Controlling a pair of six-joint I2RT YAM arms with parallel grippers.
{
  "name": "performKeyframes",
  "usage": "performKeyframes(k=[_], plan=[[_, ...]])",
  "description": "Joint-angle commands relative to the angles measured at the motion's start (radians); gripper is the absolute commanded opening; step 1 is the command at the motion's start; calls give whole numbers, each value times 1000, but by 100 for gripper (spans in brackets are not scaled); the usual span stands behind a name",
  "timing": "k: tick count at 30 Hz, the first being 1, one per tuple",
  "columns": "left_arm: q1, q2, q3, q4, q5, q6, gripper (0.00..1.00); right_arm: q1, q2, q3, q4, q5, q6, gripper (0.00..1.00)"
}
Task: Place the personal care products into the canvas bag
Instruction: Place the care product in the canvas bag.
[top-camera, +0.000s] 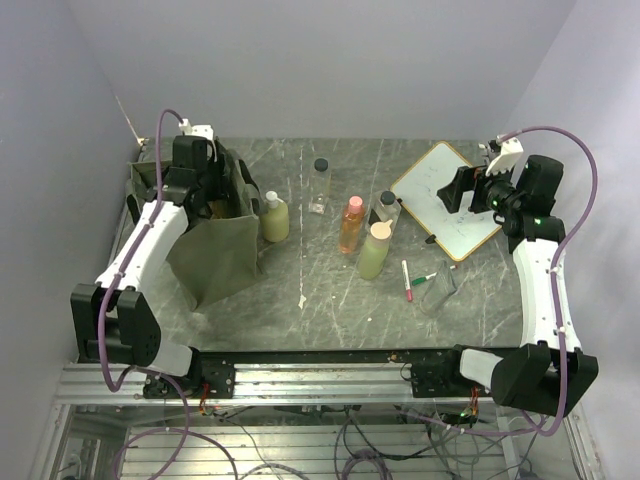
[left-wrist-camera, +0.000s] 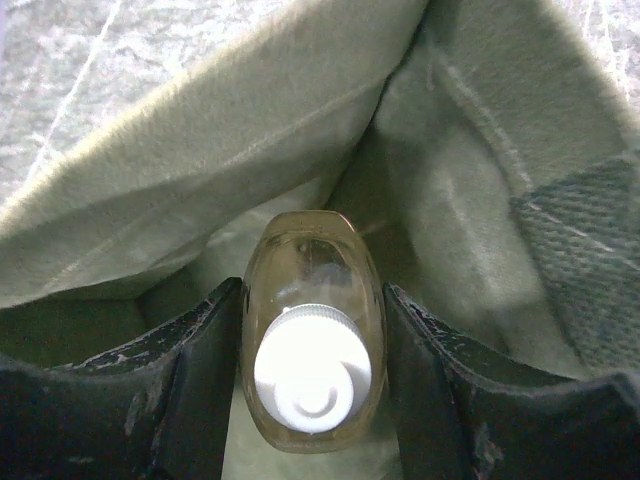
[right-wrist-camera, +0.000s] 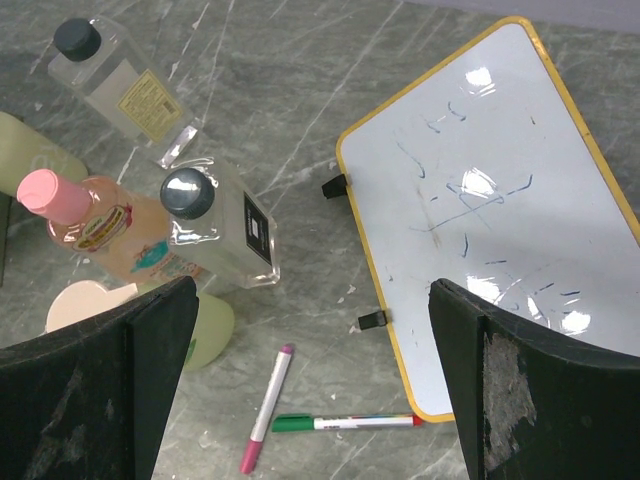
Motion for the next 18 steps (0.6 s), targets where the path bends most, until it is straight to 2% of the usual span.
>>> performKeyframes(k=[1,8,14,18], plan=[[-6,-10,-14,181,-65,-103,7,4,-27,2,-5,10,-15,100],[-11,8,-77,223,-49,-140,7,4,-45,-12,0,9,-4,100],[-9,12,-165,300,48,-152,7,3,-67,-29,-14,18,-17,100],[-9,25,-183,295,42,-144,7,3,-80,-40,-14,13,-13,100]])
